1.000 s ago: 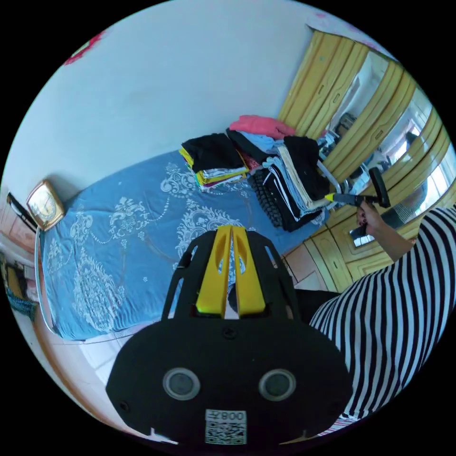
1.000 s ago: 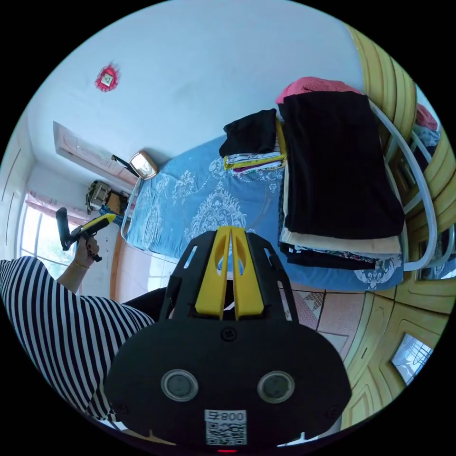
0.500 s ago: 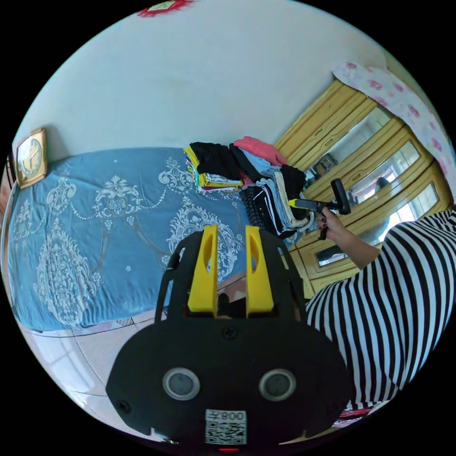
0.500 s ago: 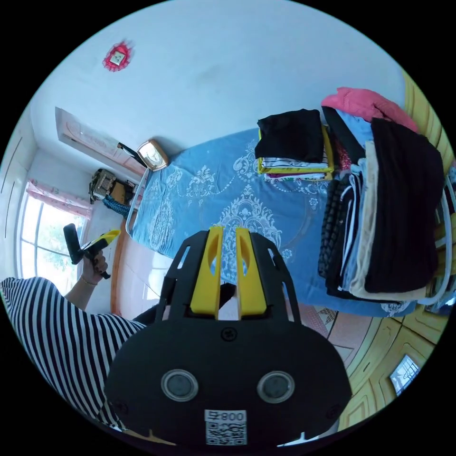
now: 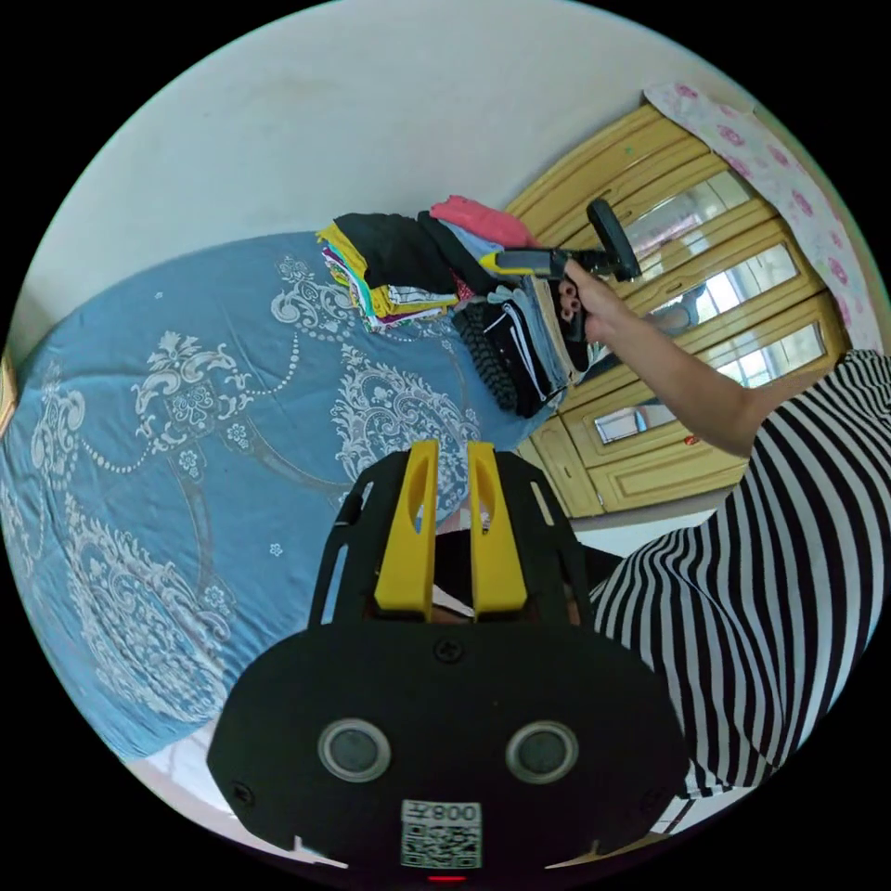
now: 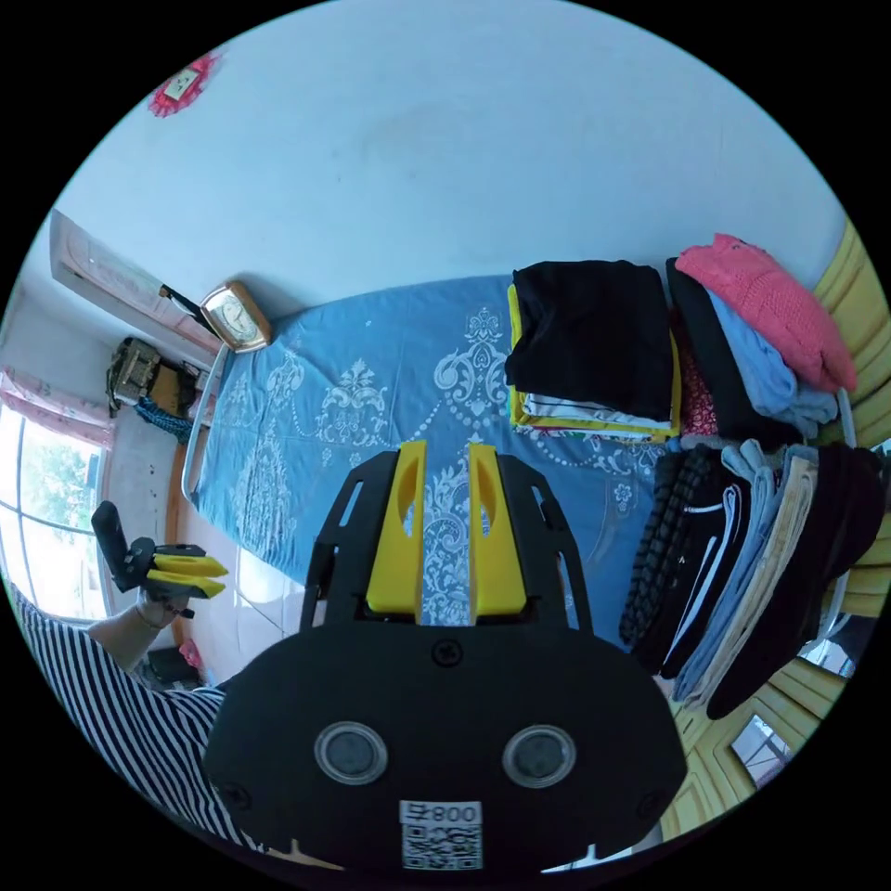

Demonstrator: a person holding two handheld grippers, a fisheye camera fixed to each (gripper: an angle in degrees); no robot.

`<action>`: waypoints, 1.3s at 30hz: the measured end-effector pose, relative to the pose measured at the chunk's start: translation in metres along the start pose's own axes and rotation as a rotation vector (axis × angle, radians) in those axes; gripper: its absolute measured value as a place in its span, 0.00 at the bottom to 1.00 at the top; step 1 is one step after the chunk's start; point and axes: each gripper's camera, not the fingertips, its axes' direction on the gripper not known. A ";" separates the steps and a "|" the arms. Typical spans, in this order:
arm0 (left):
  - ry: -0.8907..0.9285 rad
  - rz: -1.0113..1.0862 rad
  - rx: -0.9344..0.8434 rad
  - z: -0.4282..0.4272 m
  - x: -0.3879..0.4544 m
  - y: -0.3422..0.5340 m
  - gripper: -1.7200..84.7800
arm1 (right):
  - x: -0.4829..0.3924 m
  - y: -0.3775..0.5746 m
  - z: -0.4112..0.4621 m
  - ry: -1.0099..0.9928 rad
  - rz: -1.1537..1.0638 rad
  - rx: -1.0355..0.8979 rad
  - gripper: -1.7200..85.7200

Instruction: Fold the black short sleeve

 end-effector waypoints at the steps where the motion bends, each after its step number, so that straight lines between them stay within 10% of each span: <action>1: -0.004 0.012 -0.018 -0.001 -0.006 -0.006 0.06 | -0.007 -0.013 -0.003 0.030 -0.004 0.001 0.11; 24: 0.101 -0.335 -0.126 -0.009 -0.112 -0.035 0.04 | -0.080 -0.212 0.050 0.356 -0.153 -0.136 0.09; 39: 0.148 -0.286 -0.095 -0.081 -0.153 -0.052 0.04 | -0.084 -0.093 -0.094 -0.070 -0.090 0.196 0.03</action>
